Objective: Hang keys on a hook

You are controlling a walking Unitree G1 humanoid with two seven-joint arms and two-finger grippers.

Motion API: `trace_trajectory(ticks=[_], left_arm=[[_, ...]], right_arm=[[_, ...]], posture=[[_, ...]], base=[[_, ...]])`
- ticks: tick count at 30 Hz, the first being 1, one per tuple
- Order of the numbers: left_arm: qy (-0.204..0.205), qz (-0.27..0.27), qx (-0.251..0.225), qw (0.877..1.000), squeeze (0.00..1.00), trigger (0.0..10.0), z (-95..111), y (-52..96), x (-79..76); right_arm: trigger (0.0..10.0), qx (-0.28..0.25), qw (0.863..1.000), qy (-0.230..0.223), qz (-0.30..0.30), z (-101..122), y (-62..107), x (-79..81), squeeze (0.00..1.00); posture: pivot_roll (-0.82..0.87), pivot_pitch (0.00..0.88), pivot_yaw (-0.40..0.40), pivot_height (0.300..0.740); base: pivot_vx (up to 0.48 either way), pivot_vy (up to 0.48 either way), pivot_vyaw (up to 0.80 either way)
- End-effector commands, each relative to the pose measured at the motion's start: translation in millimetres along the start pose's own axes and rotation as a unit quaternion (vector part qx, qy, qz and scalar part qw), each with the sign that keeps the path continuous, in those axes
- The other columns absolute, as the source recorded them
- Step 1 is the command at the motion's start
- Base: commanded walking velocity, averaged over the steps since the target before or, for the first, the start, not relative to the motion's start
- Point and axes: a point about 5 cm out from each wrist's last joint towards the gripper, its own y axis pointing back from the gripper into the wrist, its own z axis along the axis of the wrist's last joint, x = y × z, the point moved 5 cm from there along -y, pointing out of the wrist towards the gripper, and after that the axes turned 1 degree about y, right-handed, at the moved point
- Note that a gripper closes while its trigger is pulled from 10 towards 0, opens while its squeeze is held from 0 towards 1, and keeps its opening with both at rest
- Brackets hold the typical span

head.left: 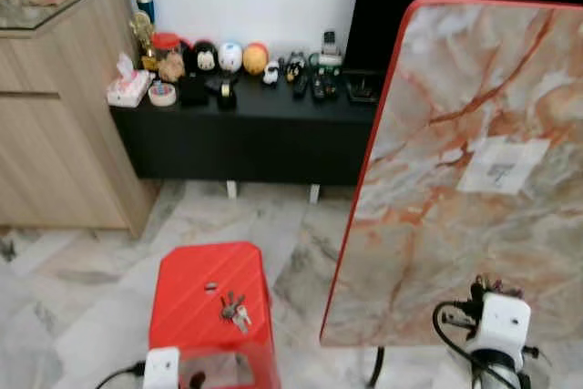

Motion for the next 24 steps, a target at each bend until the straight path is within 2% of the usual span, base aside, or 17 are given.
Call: trace_trajectory(ticks=[1,4,8,9,10,12,14,21,24], left_arm=[[0.0,-0.002,0.011,1.0,0.0,10.0,-7.1,2.0,-1.0],[-0.002,-0.001,0.012,1.0,0.0,10.0,-7.4,2.0,-0.2],[-0.003,-0.001,0.014,1.0,0.0,10.0,-7.7,1.9,-0.2],[-0.003,-0.001,0.014,1.0,0.0,10.0,-7.9,1.9,-0.6],[-0.003,-0.001,0.014,1.0,0.0,10.0,-7.9,1.9,-0.6],[-0.003,-0.001,0.015,1.0,0.0,10.0,-8.3,1.9,-1.3],[-0.002,-0.002,0.016,1.0,0.0,10.0,-8.7,2.0,-1.7],[-0.003,0.0,0.018,1.0,0.0,10.0,-10.3,2.5,-1.2],[-0.002,0.002,0.018,1.0,0.0,10.0,-10.9,2.8,0.0]], right_arm=[[10.0,-0.015,1.0,0.0,-0.012,9.3,-2.3,-4.2,0.0],[10.0,-0.047,0.999,-0.003,-0.023,29.8,-12.2,-3.8,0.0],[10.0,-0.088,0.996,0.015,-0.016,54.9,-21.6,1.4,0.0],[10.0,-0.109,0.994,0.023,-0.015,67.9,-26.2,3.5,0.0],[10.0,-0.109,0.994,0.023,-0.015,67.9,-26.2,3.5,0.0],[10.0,-0.134,0.99,0.03,-0.034,86.5,-34.1,0.5,0.0],[10.0,-0.14,0.989,0.023,-0.048,94.1,-38.4,-2.4,0.0],[10.0,-0.163,0.983,0.054,-0.06,108.3,-43.1,-0.8,0.0],[10.0,-0.175,0.979,0.066,-0.082,115.2,-41.5,-5.5,0.0]], posture=[[0.01,0.0,-0.048,0.74],[0.01,0.0,-0.046,0.74],[0.01,0.0,-0.047,0.74],[0.01,0.0,-0.048,0.74],[0.01,0.0,-0.048,0.74],[0.01,0.0,-0.049,0.74],[0.01,0.0,-0.048,0.74],[0.02,0.0,-0.052,0.74],[0.02,0.0,-0.051,0.74]], base=[[0.0,0.0,0.0],[0.0,0.0,0.0],[0.0,0.0,0.0],[0.0,0.0,0.0],[0.0,0.0,0.0],[0.0,0.0,0.0],[0.0,0.0,0.0],[0.0,0.0,0.0],[0.0,0.0,0.0]])
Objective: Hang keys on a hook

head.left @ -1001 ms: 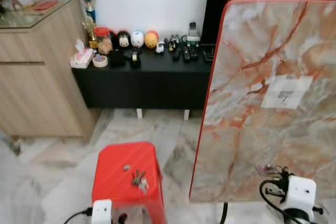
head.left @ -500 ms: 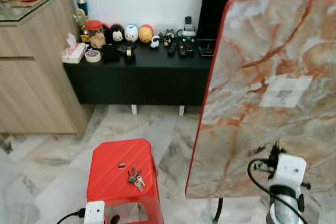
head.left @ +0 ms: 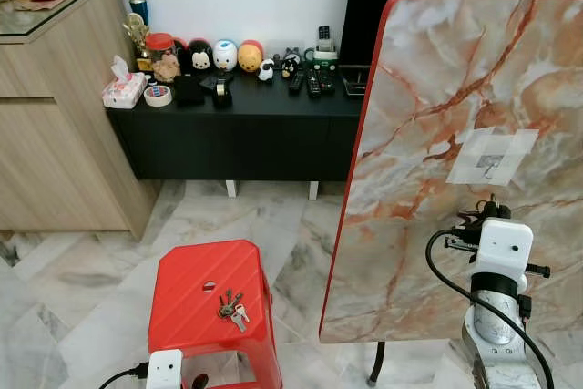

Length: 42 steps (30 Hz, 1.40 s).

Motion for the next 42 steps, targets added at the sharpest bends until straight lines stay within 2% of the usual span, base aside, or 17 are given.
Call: trace_trajectory(ticks=[1,23,42], left_arm=[[-0.002,0.002,0.016,1.0,0.0,10.0,-9.6,2.6,0.7],[0.001,0.004,0.015,1.0,0.0,10.0,-8.2,1.9,1.1],[0.003,0.005,0.015,1.0,0.0,10.0,-7.0,1.2,0.5]], right_arm=[[10.0,-0.026,0.999,0.006,-0.021,15.6,-6.8,-8.7,0.0],[10.0,-0.034,0.999,0.016,-0.035,26.0,-28.3,-7.2,0.0],[10.0,-0.033,0.998,0.044,-0.016,24.3,-29.9,3.2,0.0]], posture=[[0.02,0.0,-0.049,0.74],[0.02,0.0,-0.046,0.74],[0.02,0.0,-0.048,0.74]], base=[[0.0,0.0,0.0],[0.0,0.0,0.0],[0.0,0.0,0.0]])
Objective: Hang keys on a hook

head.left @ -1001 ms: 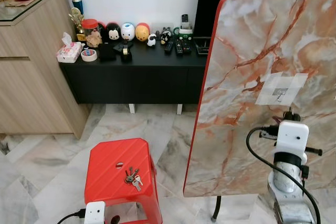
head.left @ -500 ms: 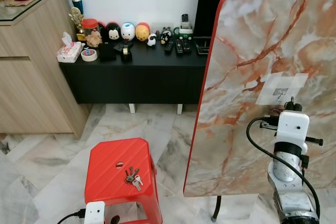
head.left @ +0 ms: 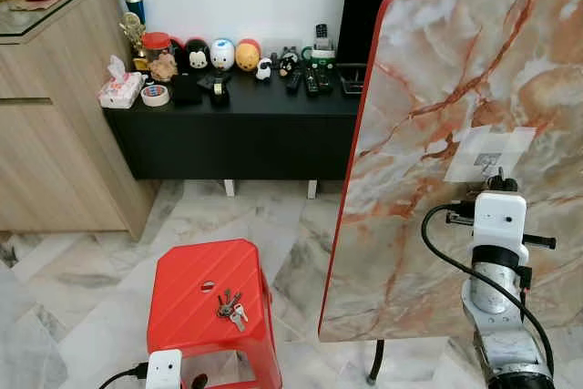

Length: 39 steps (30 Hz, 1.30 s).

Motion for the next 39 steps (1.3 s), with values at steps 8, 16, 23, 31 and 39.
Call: trace_trajectory(ticks=[8,16,23,31,39], left_arm=[[0.003,0.003,0.014,1.0,0.0,10.0,-6.3,1.0,-0.4],[0.004,0.004,0.01,1.0,0.0,10.0,-4.9,0.7,-0.6],[0.005,0.003,0.007,1.0,0.0,10.0,-3.7,0.5,-1.5],[0.006,0.003,0.005,1.0,0.0,10.0,-3.0,0.4,-2.2],[0.005,0.002,0.003,1.0,0.0,10.0,-2.4,0.4,-3.1]], right_arm=[[10.0,-0.002,1.0,0.027,0.011,1.2,-2.2,6.1,0.0],[10.0,-0.008,1.0,0.028,0.009,5.8,-4.7,8.7,0.0],[10.0,-0.002,0.999,0.033,0.01,4.6,-5.5,11.4,0.0],[10.0,0.004,0.999,0.048,0.013,2.2,-5.6,12.6,0.0],[10.0,0.013,0.998,0.052,0.029,-3.1,-2.8,17.5,0.0]], posture=[[0.02,0.0,-0.048,0.74],[0.02,0.0,-0.05,0.74],[0.02,0.0,-0.051,0.74],[0.02,0.0,-0.053,0.74],[0.02,0.0,-0.054,0.74]], base=[[0.0,0.0,0.0],[0.0,0.0,0.0],[0.0,0.0,0.0],[0.0,0.0,0.0],[0.0,0.0,0.0]])
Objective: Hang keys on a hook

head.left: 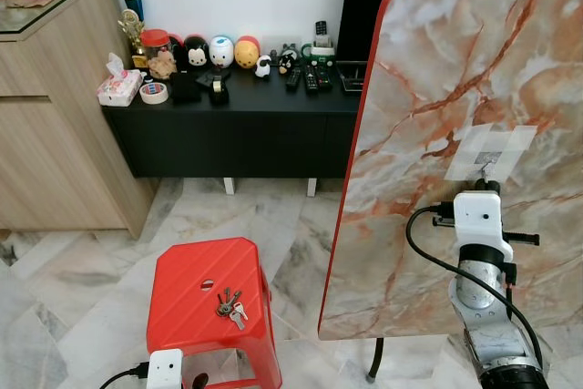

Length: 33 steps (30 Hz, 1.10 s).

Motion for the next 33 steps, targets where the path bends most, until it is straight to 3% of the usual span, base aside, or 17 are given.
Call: trace_trajectory(ticks=[1,5,6,7,8,11,13,14,15,16,17,28,32,33], left_arm=[[0.003,0.001,0.003,1.0,0.0,10.0,-2.6,0.6,-1.6],[0.004,0.001,0.003,1.0,0.0,10.0,-2.5,0.6,-1.7],[0.004,0.001,0.002,1.0,0.0,10.0,-2.2,0.5,-1.9],[0.004,0.001,0.002,1.0,0.0,10.0,-2.1,0.5,-2.0],[0.004,0.001,0.002,1.0,0.0,10.0,-2.0,0.5,-2.2],[0.004,0.001,0.001,1.0,0.0,10.0,-1.9,0.6,-2.6],[0.004,0.0,0.001,1.0,0.0,10.0,-1.7,0.5,-2.6],[0.004,0.0,0.001,1.0,0.0,10.0,-1.8,0.6,-2.6],[0.003,0.0,0.001,1.0,0.0,10.0,-1.8,0.6,-2.7],[0.004,0.0,0.0,1.0,0.0,10.0,-1.7,0.6,-2.8],[0.004,0.0,0.0,1.0,0.0,10.0,-1.7,0.6,-2.8],[0.004,-0.001,0.0,1.0,0.0,10.0,-2.2,0.8,-3.1],[0.005,-0.002,0.001,1.0,0.0,10.0,-2.3,0.8,-3.0],[0.004,-0.002,0.001,1.0,0.0,10.0,-2.2,0.7,-3.0]], right_arm=[[10.0,-0.004,1.0,0.008,0.008,1.9,-2.6,1.2,0.0],[10.0,-0.003,1.0,0.008,0.012,1.9,-2.7,2.8,0.0],[10.0,-0.002,1.0,0.008,0.013,2.1,-3.1,3.4,0.16],[10.0,-0.003,1.0,0.007,0.013,2.5,-3.3,3.7,0.65],[10.0,-0.004,1.0,0.006,0.014,3.0,-3.4,3.9,0.74],[10.0,-0.008,1.0,0.003,0.016,4.3,-2.9,4.6,0.82],[10.0,-0.012,1.0,-0.001,0.013,6.1,-2.2,3.9,0.82],[10.0,-0.024,1.0,-0.002,0.018,9.7,-1.1,5.1,0.75],[10.0,-0.03,0.999,-0.003,0.019,11.9,-0.1,5.3,0.45],[10.0,-0.034,0.999,-0.006,0.02,13.2,0.8,5.4,0.27],[10.0,-0.034,0.999,-0.021,0.025,13.3,3.5,7.0,0.0],[10.0,-0.031,0.99,-0.073,0.118,5.0,29.4,29.6,0.0],[10.0,0.06,0.973,-0.097,0.202,-35.0,52.4,58.0,0.0],[10.0,0.17,0.952,-0.165,0.196,-69.9,65.3,66.4,0.0]], posture=[[0.02,0.0,-0.055,0.74],[0.02,0.0,-0.056,0.74],[0.02,0.0,-0.056,0.74],[0.02,0.0,-0.056,0.74],[0.02,0.0,-0.057,0.74],[0.02,0.0,-0.056,0.74],[0.02,0.0,-0.055,0.74],[0.02,0.0,-0.055,0.74],[0.02,0.0,-0.056,0.74],[0.02,0.0,-0.056,0.74],[0.02,0.0,-0.056,0.74],[0.02,0.0,-0.057,0.74],[0.01,0.0,-0.056,0.74],[0.01,0.0,-0.057,0.74]], base=[[0.0,0.0,0.0],[0.0,0.0,0.0],[0.0,0.0,0.0],[0.0,0.0,0.0],[0.0,0.0,0.0],[0.0,0.0,0.0],[0.0,0.0,0.0],[0.0,0.0,0.0],[0.0,0.0,0.0],[0.0,0.0,0.0],[0.0,0.0,0.0],[0.0,0.0,0.0],[0.0,0.0,0.0],[0.0,0.0,0.0]])
